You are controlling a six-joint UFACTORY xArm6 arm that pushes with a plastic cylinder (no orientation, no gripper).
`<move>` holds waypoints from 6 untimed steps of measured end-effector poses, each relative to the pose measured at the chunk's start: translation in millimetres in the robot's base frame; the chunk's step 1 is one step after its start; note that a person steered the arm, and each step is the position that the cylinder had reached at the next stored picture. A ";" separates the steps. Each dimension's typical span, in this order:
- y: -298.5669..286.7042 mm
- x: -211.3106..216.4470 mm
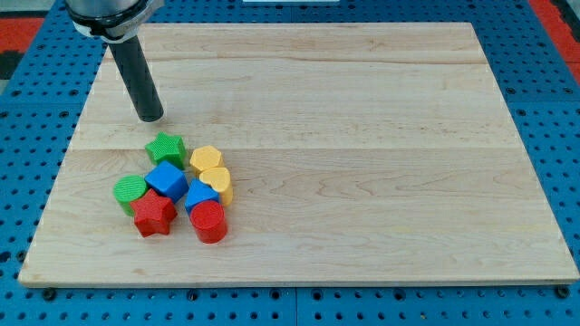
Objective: Separate the red circle from the group of blocks
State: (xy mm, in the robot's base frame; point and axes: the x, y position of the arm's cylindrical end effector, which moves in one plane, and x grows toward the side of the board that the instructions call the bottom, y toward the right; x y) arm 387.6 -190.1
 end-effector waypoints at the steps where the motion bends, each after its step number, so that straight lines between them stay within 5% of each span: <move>1: -7.4 -0.1; 3: -8.5 5.9; 5: -77.3 25.3; 6: -58.5 82.6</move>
State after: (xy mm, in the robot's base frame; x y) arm 470.2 -248.7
